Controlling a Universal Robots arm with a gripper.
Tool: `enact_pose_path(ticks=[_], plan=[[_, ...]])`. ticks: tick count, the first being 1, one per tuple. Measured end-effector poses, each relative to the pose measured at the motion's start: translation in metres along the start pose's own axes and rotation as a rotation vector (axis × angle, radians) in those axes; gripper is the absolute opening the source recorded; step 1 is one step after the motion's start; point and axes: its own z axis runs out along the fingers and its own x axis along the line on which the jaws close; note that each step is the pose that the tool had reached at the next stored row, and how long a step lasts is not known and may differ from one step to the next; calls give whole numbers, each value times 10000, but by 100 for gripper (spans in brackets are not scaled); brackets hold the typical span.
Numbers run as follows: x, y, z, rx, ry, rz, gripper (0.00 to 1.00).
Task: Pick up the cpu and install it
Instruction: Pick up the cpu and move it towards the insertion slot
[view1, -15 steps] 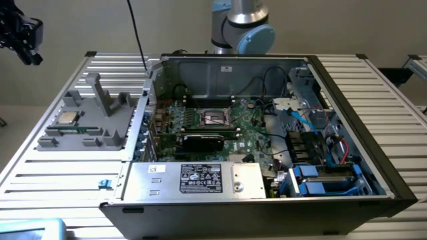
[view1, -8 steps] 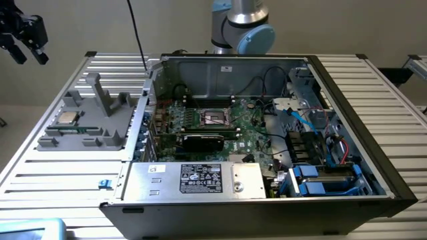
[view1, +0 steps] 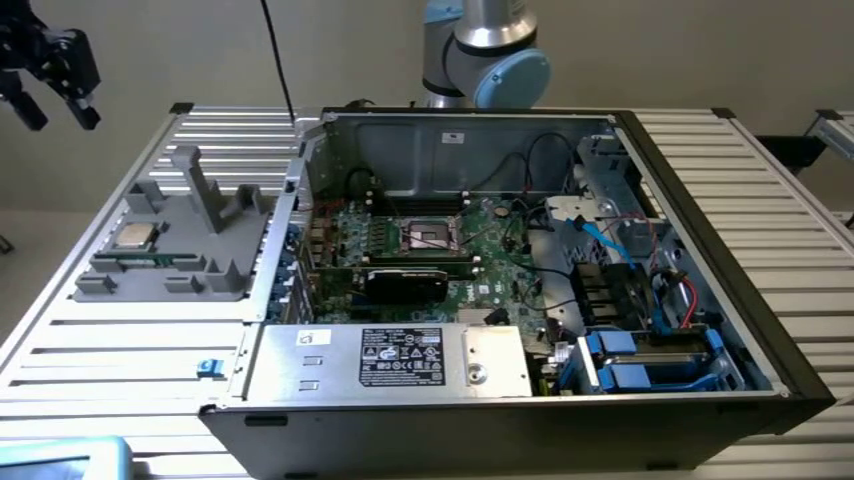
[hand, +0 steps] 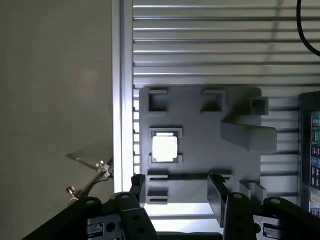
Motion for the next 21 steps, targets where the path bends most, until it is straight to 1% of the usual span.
enact_pose_path(ticks=[1,2,3,16,19,21], plan=[[0,0,5,35,11,-130,62],[0,-1,18,54,13,-209,62],[0,-2,35,56,16,-211,62],[2,-7,272,56,14,-206,62],[3,-7,327,33,13,-200,62],[3,-8,364,31,13,-192,62]])
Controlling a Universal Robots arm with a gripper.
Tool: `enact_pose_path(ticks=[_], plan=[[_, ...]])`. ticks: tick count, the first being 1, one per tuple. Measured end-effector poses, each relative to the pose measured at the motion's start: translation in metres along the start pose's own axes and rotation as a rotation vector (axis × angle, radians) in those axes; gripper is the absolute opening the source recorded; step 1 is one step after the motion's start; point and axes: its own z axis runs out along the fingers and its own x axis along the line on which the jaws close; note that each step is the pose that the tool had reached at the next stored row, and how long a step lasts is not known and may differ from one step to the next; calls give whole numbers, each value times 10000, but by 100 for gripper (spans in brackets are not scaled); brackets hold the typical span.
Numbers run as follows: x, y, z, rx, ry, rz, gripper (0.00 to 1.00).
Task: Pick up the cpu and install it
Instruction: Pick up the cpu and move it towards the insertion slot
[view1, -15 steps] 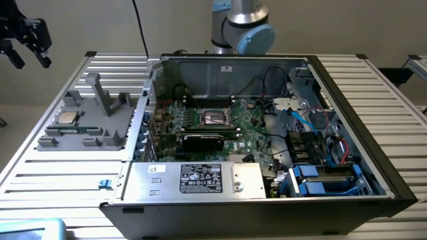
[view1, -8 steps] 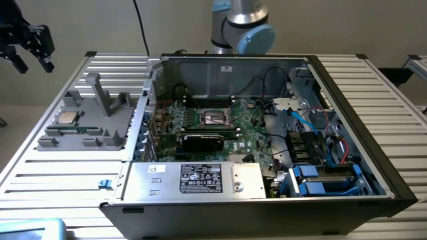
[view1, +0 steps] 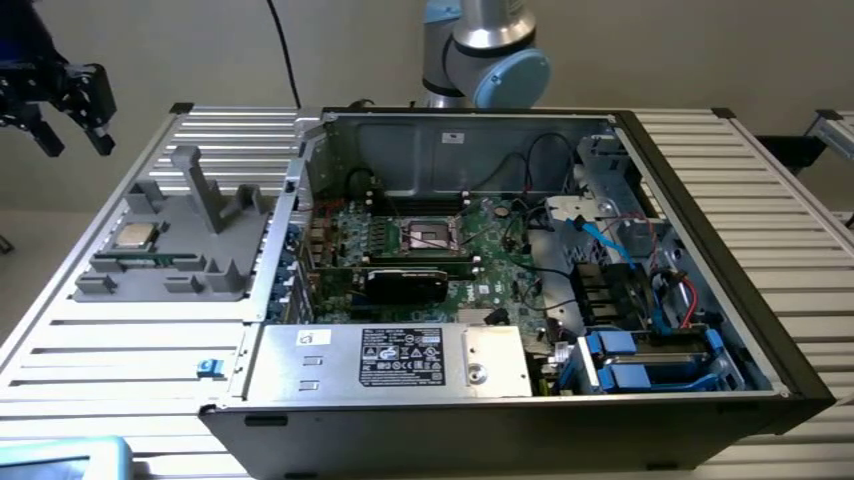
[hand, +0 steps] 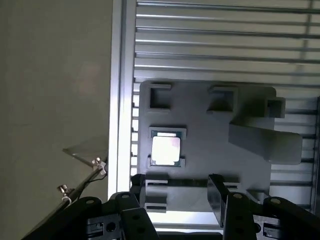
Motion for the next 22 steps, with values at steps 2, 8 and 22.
enact_pose_path(ticks=[2,8,22], plan=[[-1,-2,35,0,1,6,62],[-16,-6,145,0,0,18,62],[-36,-14,400,1,0,25,62]])
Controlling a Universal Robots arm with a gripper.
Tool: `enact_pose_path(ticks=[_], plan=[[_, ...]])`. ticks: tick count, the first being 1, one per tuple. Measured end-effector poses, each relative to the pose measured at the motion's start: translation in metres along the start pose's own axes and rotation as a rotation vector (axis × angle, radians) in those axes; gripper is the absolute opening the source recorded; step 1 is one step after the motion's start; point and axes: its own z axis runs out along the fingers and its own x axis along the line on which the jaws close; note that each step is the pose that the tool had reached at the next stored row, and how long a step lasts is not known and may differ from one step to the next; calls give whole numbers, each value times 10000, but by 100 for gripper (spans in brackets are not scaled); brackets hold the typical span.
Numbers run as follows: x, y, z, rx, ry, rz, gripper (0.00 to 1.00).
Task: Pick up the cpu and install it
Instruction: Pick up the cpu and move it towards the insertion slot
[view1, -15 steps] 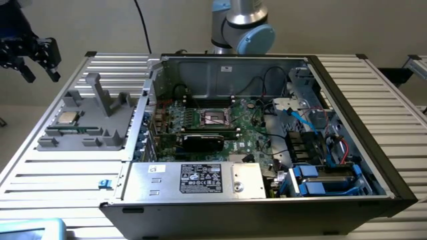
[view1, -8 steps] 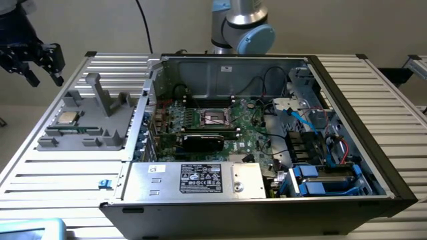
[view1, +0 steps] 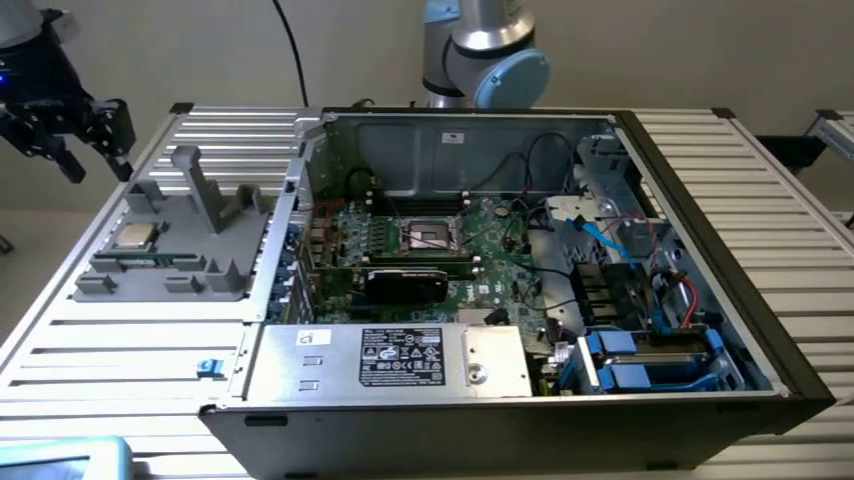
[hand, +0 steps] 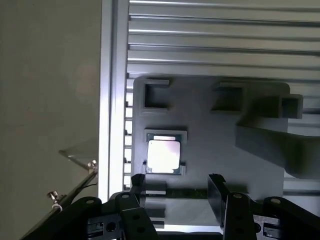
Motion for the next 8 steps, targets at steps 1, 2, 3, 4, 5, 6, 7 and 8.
enact_pose_path(ticks=[1,2,3,4,5,6,7,8], plan=[[0,0,18,0,1,1,62],[1,-1,36,0,-1,1,62],[1,-2,56,-1,-2,2,62],[1,-2,72,-1,-2,1,62],[1,-3,92,0,0,2,62],[2,-3,109,0,0,2,62],[2,-4,128,0,-1,2,62],[2,-4,146,0,0,2,62]])
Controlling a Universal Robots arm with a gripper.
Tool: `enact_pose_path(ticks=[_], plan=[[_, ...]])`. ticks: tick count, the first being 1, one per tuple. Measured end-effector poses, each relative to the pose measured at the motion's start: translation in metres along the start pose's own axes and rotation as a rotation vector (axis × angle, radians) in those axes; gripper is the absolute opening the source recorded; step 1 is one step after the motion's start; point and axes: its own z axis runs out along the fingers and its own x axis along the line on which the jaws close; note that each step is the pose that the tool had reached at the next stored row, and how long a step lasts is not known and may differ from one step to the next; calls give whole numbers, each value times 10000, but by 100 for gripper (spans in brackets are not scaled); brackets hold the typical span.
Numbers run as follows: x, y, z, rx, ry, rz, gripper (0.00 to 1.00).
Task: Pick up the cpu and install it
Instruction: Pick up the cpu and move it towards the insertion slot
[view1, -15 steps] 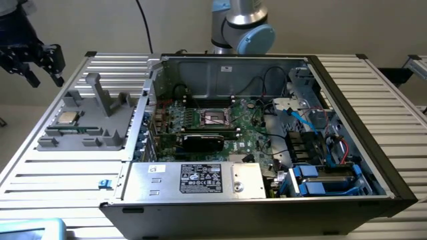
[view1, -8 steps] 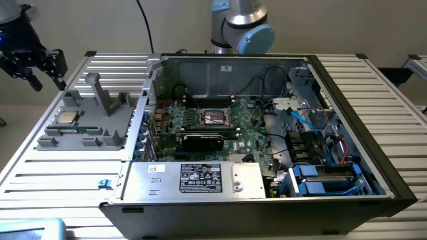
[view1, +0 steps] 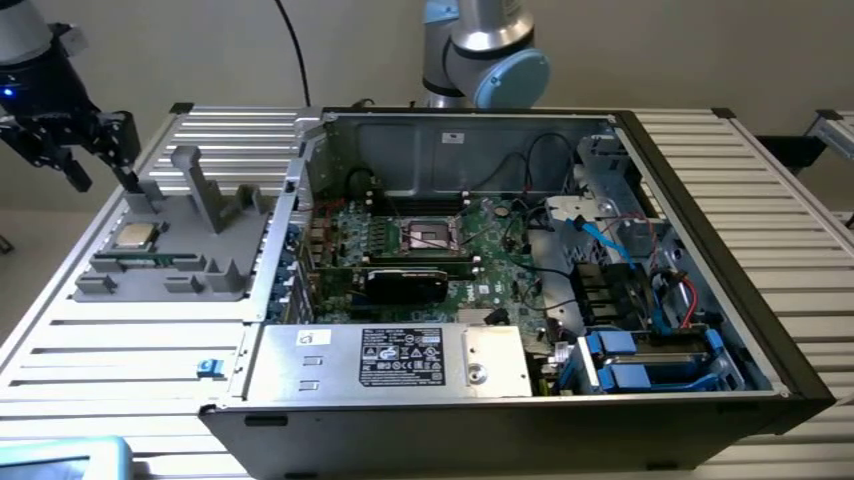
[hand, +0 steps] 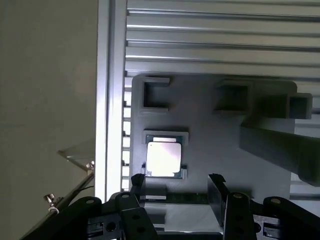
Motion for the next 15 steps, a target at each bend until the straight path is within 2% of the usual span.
enact_pose_path(ticks=[5,10,12,13,15], plan=[[2,-3,89,37,2,0,62],[18,-5,179,46,0,0,63],[20,-7,203,46,27,1,63],[20,-11,214,45,36,1,69],[21,-14,249,44,63,3,69]])
